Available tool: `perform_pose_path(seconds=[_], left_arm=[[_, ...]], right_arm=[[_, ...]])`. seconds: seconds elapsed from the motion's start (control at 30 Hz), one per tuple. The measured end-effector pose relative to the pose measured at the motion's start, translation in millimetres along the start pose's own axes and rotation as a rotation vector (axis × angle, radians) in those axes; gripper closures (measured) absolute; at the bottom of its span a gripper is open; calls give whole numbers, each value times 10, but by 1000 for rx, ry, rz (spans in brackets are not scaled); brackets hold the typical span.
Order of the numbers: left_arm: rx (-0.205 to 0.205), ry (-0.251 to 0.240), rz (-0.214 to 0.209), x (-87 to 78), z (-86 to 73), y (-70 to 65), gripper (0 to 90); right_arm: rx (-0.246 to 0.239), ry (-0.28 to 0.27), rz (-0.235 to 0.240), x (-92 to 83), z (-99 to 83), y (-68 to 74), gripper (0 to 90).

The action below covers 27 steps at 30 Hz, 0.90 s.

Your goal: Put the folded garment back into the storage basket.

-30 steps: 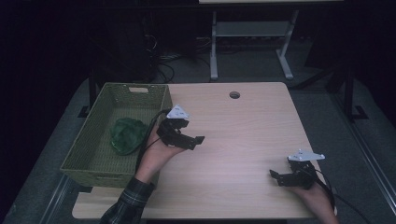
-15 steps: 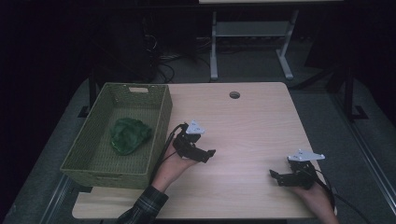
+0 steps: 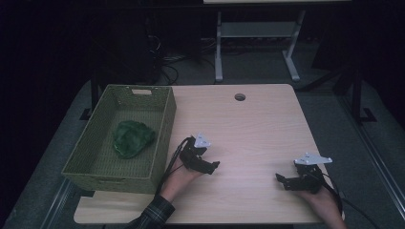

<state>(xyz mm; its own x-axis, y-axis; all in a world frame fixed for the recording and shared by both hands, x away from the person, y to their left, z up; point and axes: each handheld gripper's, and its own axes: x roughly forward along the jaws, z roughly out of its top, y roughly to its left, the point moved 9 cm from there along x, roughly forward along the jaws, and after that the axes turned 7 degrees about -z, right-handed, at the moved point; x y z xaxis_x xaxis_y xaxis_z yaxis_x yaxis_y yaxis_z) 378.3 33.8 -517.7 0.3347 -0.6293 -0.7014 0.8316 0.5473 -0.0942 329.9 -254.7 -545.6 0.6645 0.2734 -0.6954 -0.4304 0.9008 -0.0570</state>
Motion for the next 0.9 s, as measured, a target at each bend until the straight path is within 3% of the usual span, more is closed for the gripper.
perform_pose_path(seconds=[0.37, 0.57, 0.9], left_arm=[[21, -3, 27, 107, -138, 78, 144], [7, -15, 20, 137, -179, 76, 141], [19, -16, 14, 137, -184, 78, 127]], right_arm=[[0, 1, 0, -1, -1, 0, 90], [1, 0, 0, 0, 0, 1, 90], [1, 0, 0, 0, 0, 1, 90]])
